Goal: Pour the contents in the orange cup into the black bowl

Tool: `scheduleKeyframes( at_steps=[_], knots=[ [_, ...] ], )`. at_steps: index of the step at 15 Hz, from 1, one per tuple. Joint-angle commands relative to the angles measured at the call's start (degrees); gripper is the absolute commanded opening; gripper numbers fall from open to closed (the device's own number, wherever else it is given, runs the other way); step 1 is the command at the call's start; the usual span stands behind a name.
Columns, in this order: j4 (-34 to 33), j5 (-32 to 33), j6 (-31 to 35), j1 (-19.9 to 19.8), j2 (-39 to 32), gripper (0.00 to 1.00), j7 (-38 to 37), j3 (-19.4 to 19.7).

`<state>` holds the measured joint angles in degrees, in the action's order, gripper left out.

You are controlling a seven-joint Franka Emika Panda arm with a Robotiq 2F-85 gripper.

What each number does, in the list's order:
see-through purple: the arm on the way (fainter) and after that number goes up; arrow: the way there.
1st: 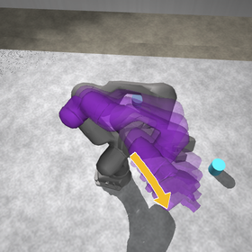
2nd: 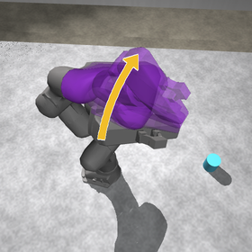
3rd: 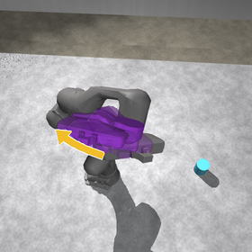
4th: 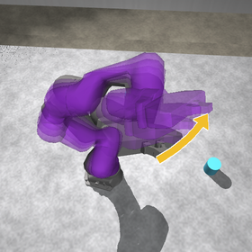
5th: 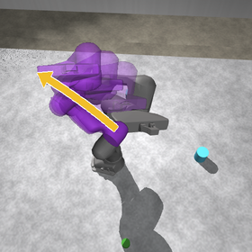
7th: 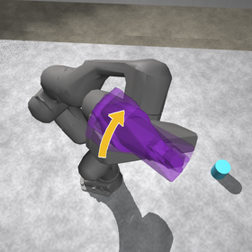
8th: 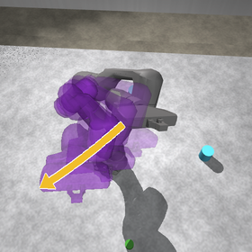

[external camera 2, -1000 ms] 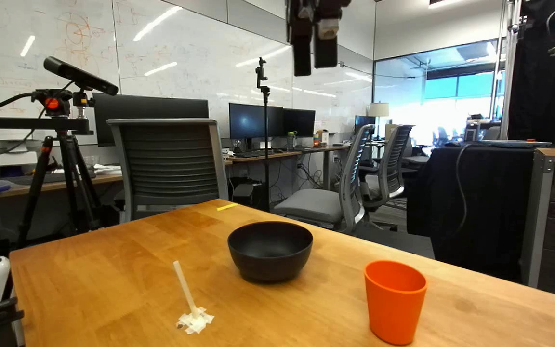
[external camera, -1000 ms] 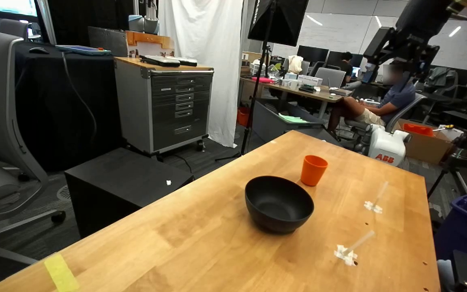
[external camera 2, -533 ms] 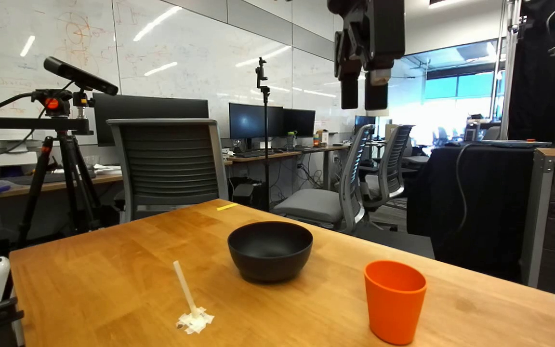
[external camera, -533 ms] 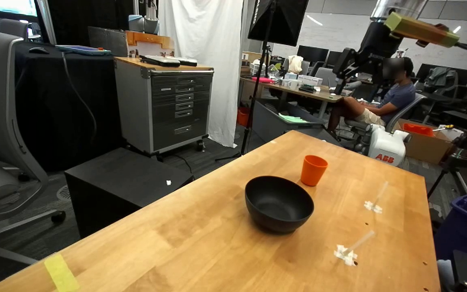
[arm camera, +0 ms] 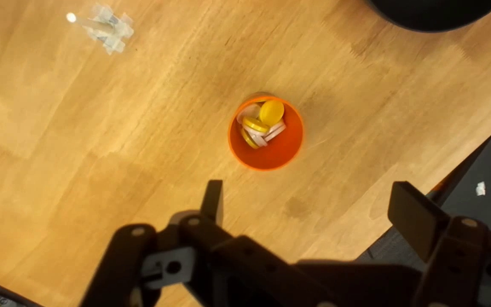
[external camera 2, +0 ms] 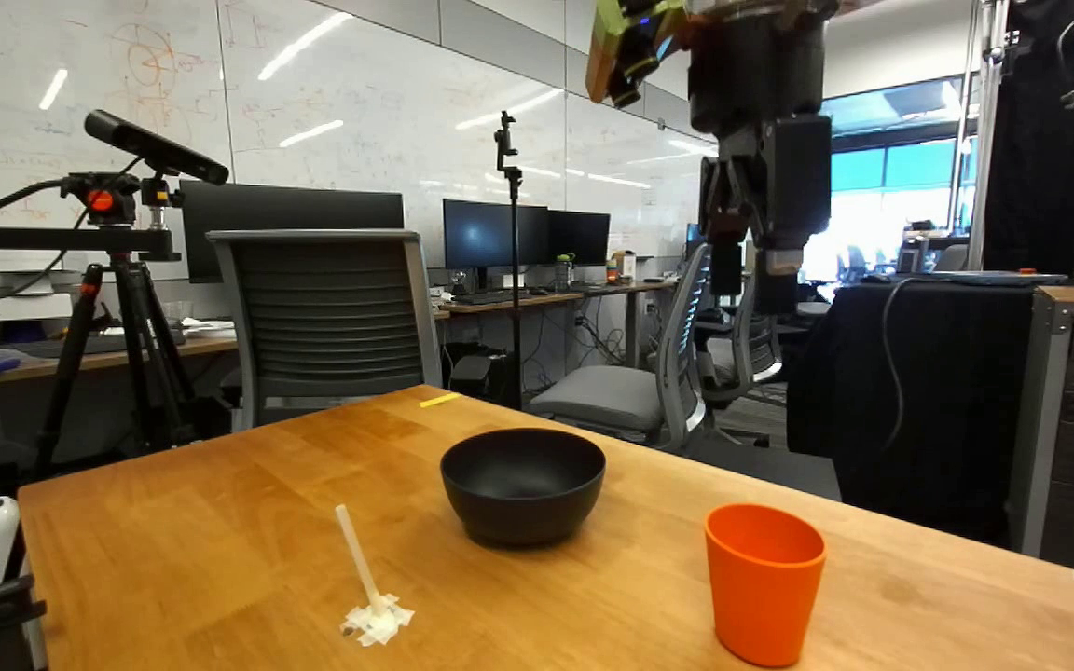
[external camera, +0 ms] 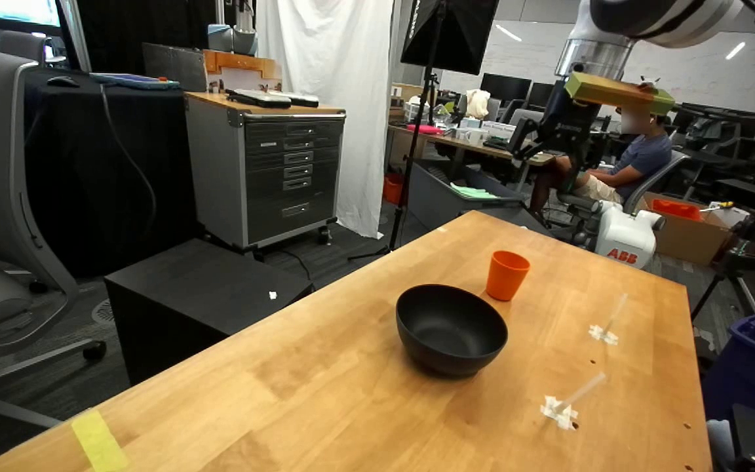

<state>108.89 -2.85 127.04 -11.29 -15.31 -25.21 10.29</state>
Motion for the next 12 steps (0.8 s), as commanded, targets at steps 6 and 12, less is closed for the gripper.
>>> scheduleKeyframes(
  at_steps=[6, 12],
  knots=[
    [-2.1, -0.3, 5.3, 0.6, -8.4, 1.00, -1.8, 2.6],
    [-2.2, -0.3, 8.0, 0.8, -12.4, 1.00, -2.0, 3.6]
  ],
)
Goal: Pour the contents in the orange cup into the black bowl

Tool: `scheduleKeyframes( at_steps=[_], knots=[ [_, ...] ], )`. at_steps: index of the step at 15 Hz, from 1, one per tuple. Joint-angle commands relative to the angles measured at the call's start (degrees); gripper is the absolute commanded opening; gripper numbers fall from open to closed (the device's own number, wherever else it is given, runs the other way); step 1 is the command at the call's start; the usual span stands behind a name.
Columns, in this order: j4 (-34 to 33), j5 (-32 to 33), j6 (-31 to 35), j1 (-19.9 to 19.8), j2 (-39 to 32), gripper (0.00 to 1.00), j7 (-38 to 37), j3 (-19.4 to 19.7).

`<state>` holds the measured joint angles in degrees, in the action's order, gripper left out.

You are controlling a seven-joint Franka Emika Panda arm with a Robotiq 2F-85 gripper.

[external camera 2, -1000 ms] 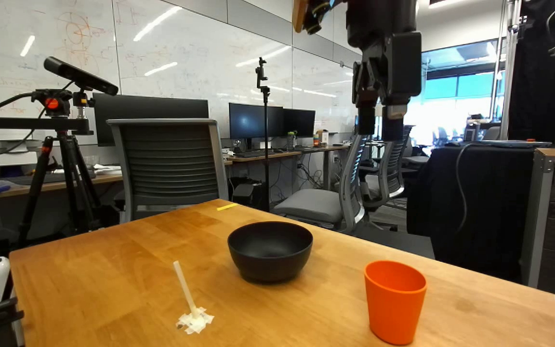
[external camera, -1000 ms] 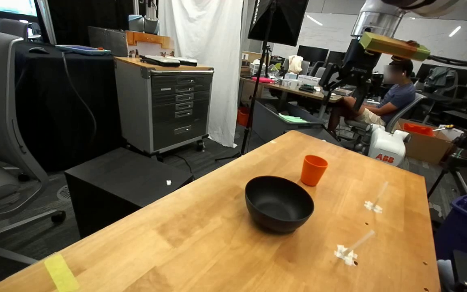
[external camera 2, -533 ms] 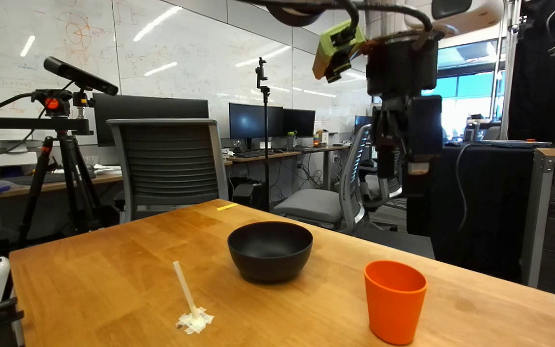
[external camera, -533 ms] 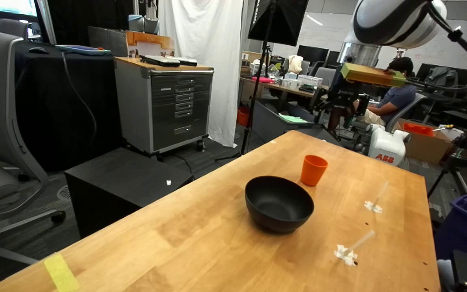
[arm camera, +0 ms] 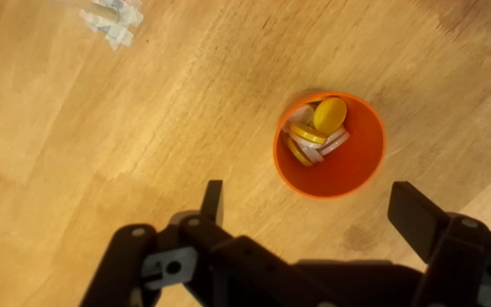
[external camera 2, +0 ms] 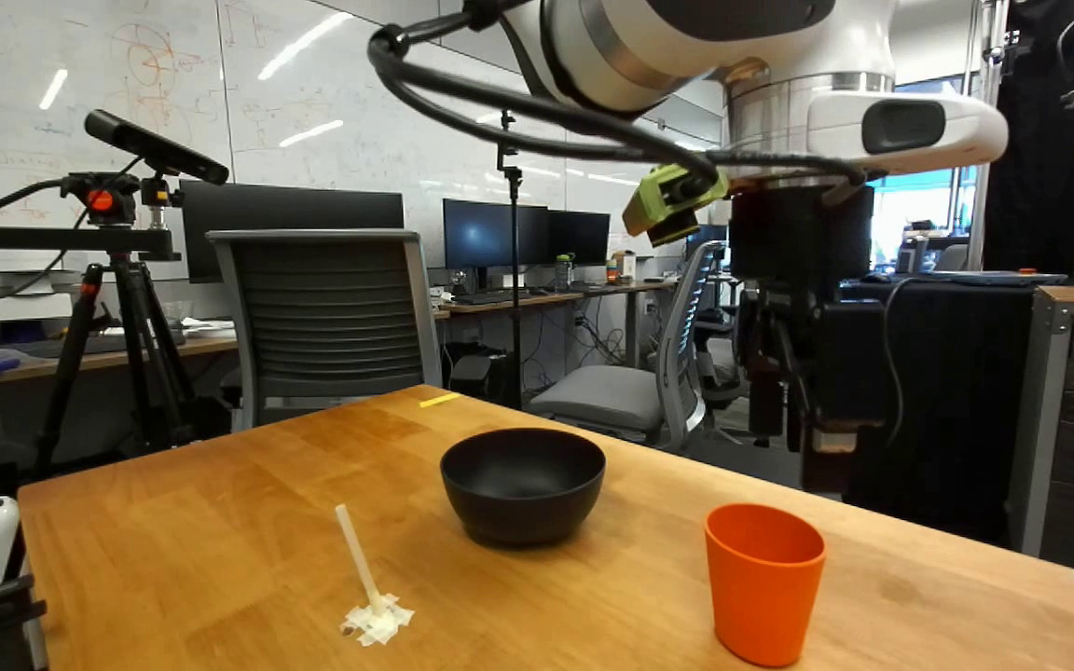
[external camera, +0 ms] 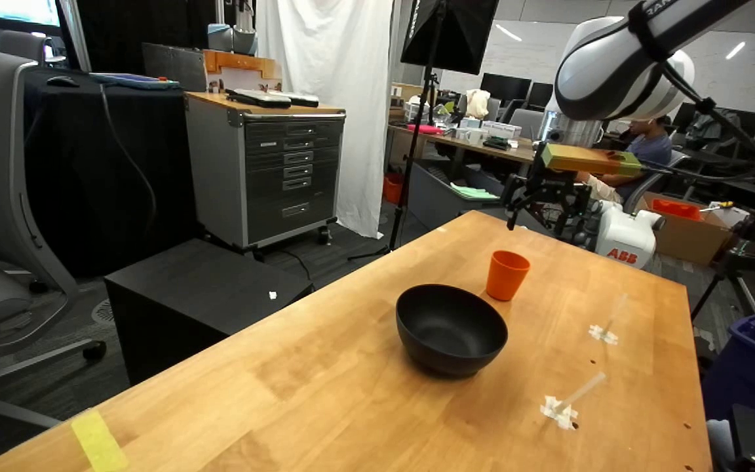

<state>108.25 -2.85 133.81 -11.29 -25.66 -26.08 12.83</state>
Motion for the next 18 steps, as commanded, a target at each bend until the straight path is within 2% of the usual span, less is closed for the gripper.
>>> scheduleKeyframes(
  at_steps=[1, 18],
  knots=[
    [-1.6, -0.3, 1.5, 0.8, -2.6, 1.00, -1.1, 1.1],
    [-2.8, -0.5, 3.4, 1.9, -9.2, 1.00, -3.8, 2.1]
  ],
)
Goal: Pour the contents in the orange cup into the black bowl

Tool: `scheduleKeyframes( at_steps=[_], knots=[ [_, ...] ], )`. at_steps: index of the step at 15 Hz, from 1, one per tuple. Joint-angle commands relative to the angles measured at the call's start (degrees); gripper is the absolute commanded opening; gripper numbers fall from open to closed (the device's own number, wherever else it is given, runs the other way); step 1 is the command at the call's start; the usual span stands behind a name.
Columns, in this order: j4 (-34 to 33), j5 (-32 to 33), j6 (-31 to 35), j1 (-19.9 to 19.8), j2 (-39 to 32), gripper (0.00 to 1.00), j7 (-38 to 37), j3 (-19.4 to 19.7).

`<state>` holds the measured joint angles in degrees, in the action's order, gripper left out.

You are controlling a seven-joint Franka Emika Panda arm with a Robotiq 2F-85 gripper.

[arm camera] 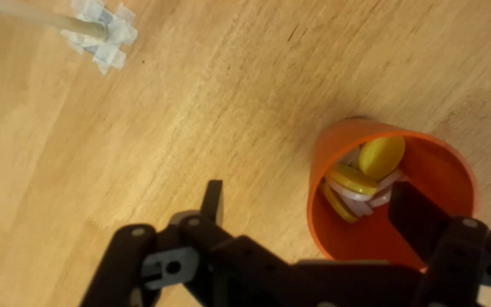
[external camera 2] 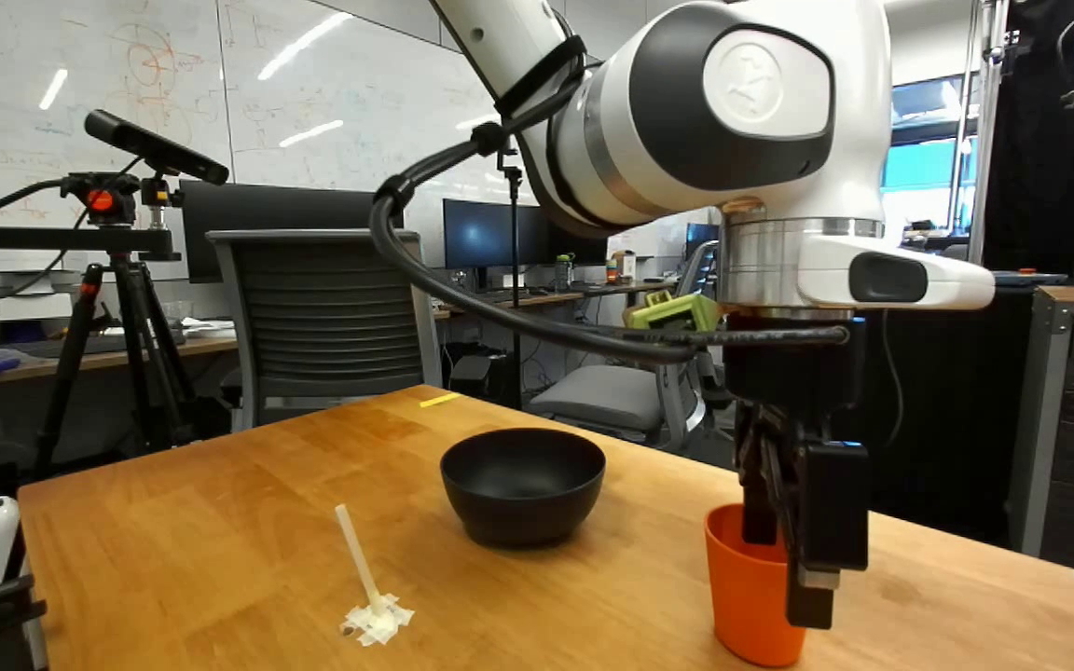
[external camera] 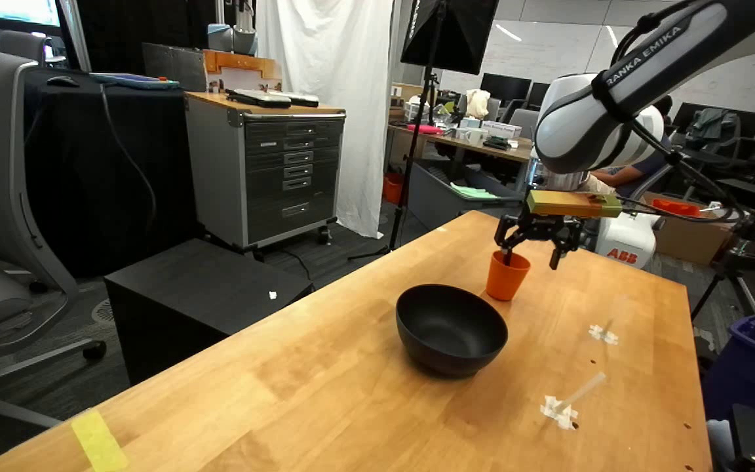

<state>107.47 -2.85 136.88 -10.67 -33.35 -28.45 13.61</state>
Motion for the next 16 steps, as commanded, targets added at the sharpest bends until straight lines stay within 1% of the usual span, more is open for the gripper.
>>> scheduleKeyframes(
  at_steps=[1, 3, 5, 8, 10, 11, 12, 15, 16],
  knots=[
    [-2.3, -0.5, 0.3, 1.3, -1.7, 0.97, -1.6, 1.4],
    [-2.8, -0.6, 0.2, 1.3, -2.3, 0.80, -2.0, 1.5],
    [-3.2, -0.6, 0.3, 1.3, -2.7, 0.59, -2.5, 1.6],
    [-3.8, -0.6, 0.4, 1.7, -3.4, 0.35, -3.9, 2.0],
    [-4.2, -0.6, 0.7, 1.8, -3.8, 0.21, -5.0, 2.1],
    [-4.2, -0.7, 0.9, 1.9, -3.9, 0.13, -5.5, 2.2],
    [-4.2, -0.6, 1.2, 2.0, -4.0, 0.09, -5.9, 2.2],
    [-4.0, -0.6, 2.1, 2.2, -3.8, 0.03, -6.7, 2.2],
    [-3.8, -0.5, 2.6, 2.4, -3.6, 0.08, -6.9, 2.2]
  ],
)
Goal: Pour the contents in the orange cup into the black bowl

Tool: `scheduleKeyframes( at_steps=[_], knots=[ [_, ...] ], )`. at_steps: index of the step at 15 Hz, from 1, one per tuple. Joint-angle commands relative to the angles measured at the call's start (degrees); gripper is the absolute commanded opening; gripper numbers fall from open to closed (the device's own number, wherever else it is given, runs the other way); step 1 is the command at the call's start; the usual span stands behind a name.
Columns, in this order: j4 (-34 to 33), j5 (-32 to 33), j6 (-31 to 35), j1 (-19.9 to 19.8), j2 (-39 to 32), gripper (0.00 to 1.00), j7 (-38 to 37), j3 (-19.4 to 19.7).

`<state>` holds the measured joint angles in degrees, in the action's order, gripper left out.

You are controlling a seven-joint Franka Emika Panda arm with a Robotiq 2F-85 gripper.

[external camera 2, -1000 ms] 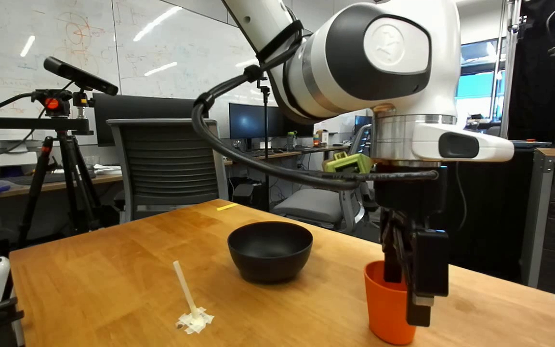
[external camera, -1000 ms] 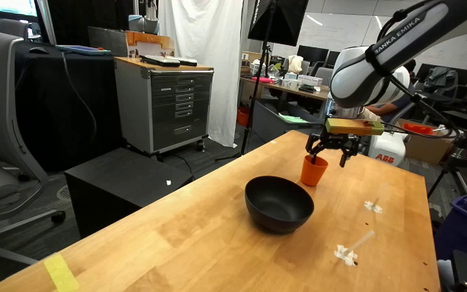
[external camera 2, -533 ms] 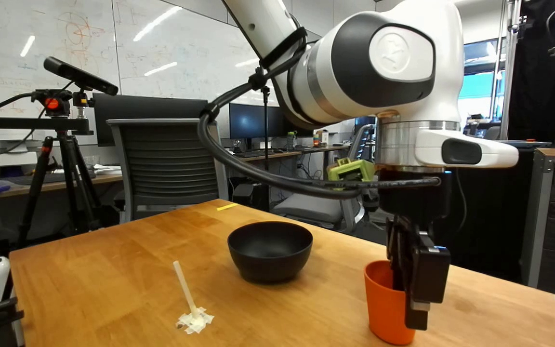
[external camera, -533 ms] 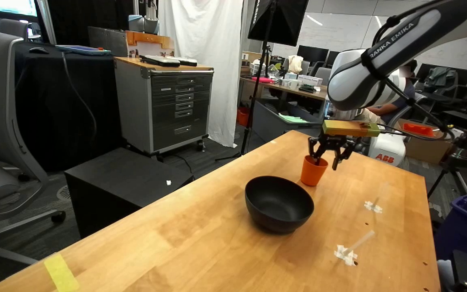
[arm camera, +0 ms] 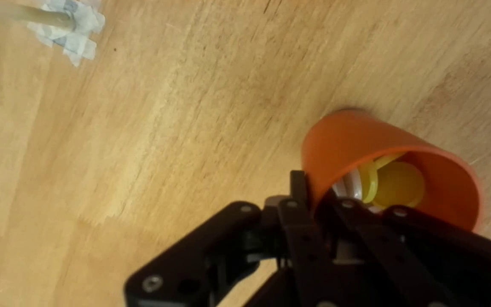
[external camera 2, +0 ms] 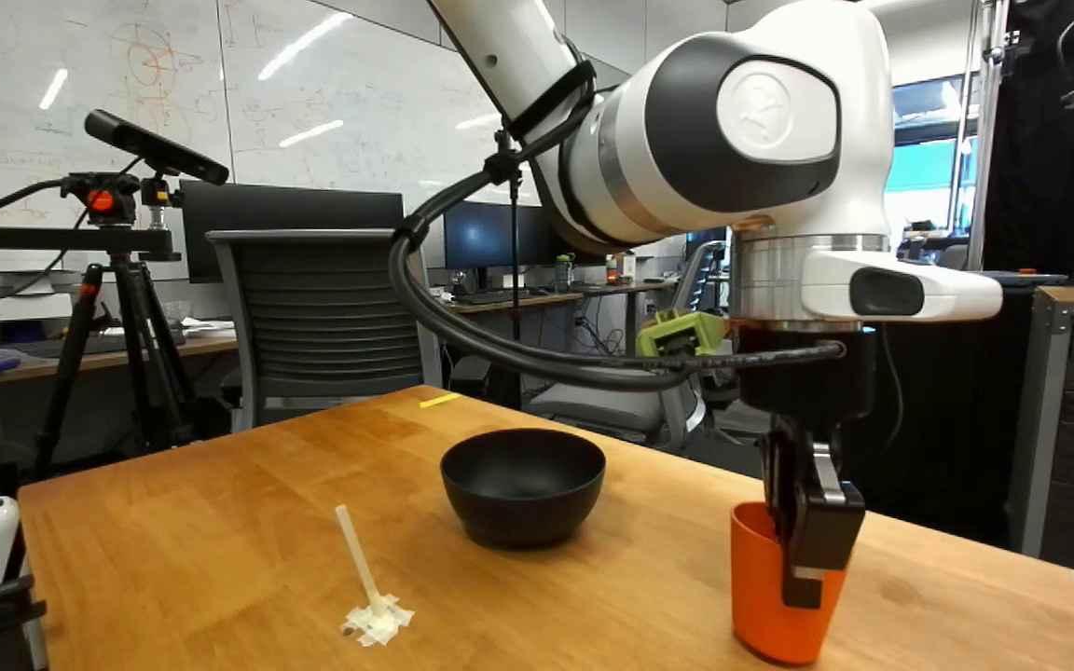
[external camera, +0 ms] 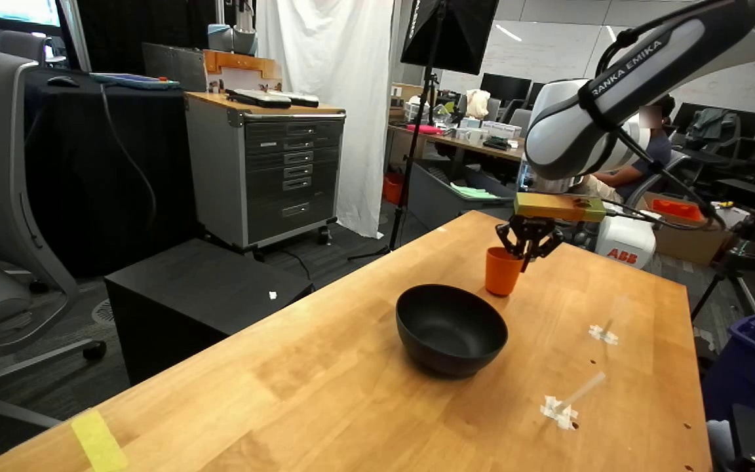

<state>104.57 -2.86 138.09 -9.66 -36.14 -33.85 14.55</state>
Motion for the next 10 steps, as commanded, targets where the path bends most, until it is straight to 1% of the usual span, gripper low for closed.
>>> scheduleKeyframes(
  at_steps=[1, 2, 6, 7, 10],
  knots=[
    [-0.8, -0.2, 1.8, 1.6, -0.6, 0.07, -1.7, 1.4],
    [-0.6, -0.1, 2.1, 1.7, -0.5, 0.09, -1.5, 1.4],
    [1.3, 1.3, 3.4, 2.5, 0.8, 0.08, -0.3, 1.9],
    [2.1, 1.5, 4.3, 2.8, 1.3, 0.06, -0.1, 2.0],
    [5.7, 2.4, 8.4, 3.9, 3.4, 0.08, 0.9, 2.4]
  ],
)
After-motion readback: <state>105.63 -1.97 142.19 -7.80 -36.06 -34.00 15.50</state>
